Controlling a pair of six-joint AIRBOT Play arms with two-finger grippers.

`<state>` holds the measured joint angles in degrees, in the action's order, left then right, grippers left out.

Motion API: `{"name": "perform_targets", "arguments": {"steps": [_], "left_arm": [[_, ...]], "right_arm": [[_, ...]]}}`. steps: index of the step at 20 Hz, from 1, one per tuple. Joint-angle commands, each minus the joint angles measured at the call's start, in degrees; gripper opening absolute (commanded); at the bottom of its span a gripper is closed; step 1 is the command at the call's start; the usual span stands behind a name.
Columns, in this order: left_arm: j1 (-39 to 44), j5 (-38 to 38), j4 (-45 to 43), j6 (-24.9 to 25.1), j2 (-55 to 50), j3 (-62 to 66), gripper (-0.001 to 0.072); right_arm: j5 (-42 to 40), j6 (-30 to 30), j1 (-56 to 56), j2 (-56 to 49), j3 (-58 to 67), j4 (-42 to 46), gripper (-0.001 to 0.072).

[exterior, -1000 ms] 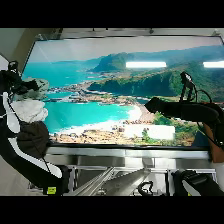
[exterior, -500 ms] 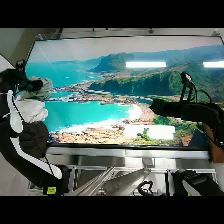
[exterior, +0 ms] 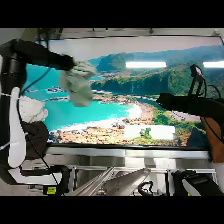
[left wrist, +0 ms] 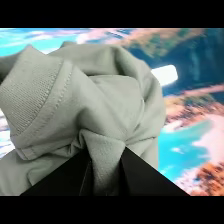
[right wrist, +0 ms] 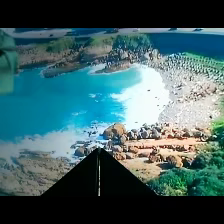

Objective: Fold the shirts.

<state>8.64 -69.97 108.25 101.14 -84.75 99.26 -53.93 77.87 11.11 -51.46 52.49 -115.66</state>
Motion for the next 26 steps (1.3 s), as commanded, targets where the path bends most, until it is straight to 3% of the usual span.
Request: {"name": "perform_targets", "arguments": {"steps": [1, 2, 6, 8, 9, 11, 12, 13, 15, 17, 19, 23, 25, 26], "left_arm": [[14.58, 1.77, 3.26, -3.91, 1.44, -6.75, 0.002], [17.79, 4.17, 3.32, -5.05, 0.61, -8.96, 0.002], [26.29, 9.62, 3.34, -6.27, -6.34, -12.09, 0.002], [27.15, 7.76, 3.34, -7.54, -9.62, -10.23, 0.0021], [26.6, 6.03, 3.34, -9.68, -10.71, -8.46, 0.0067], [24.2, 1.9, 3.34, -11.72, -10.93, -4.26, 0.0705], [22.29, -1.49, 3.37, -12.46, -10.64, -1.73, 0.0707], [20.04, -5.84, 3.17, -12.55, -9.79, 0.35, 0.0707], [15.76, -13.81, 1.81, -12.59, -7.13, 0.59, 0.0707], [12.09, -16.26, 0.11, -12.96, -2.27, -6.36, 0.0707], [9.51, -11.89, -0.09, -14.29, 3.58, -18.51, 0.0707], [8.33, 8.66, 9.22, -14.49, 9.55, -41.64, 0.0706], [8.46, 17.38, 16.35, -10.84, 7.5, -45.42, 0.0706], [8.46, 20.17, 19.39, -9.33, 5.57, -45.09, 0.0706]], "right_arm": [[-0.92, 2.8, -1.86, -0.04, 0.61, -0.11, 0.0248], [-2.1, 2.84, -1.86, -0.07, 0.61, -0.13, 0.0323], [-6.75, 4.37, -1.88, -2.32, 0.92, -1.38, 0.0321], [-9.9, 10.43, -3.58, -5.68, 2.51, -9.05, 0.032], [-11.91, 13.62, -5.64, -8.11, 4.09, -13.0, 0.0321], [-15.21, 16.5, -10.99, -12.41, 7.58, -14.73, 0.0369], [-16.24, 17.09, -13.94, -14.36, 9.05, -14.69, 0.0565], [-17.16, 17.14, -17.03, -16.65, 10.36, -14.67, 0.0612], [-17.68, 18.67, -21.55, -21.29, 11.06, -14.67, 0.061], [-17.62, 21.09, -22.88, -26.6, 11.06, -14.67, 0.0599], [-16.98, 23.76, -22.38, -31.98, 11.08, -14.71, 0.0598], [-14.8, 26.6, -19.91, -41.62, 13.84, -16.68, 0.0598], [-14.82, 27.19, -17.77, -45.09, 17.05, -18.62, 0.0595], [-14.78, 27.19, -16.63, -46.51, 19.04, -19.12, 0.0555]]}}
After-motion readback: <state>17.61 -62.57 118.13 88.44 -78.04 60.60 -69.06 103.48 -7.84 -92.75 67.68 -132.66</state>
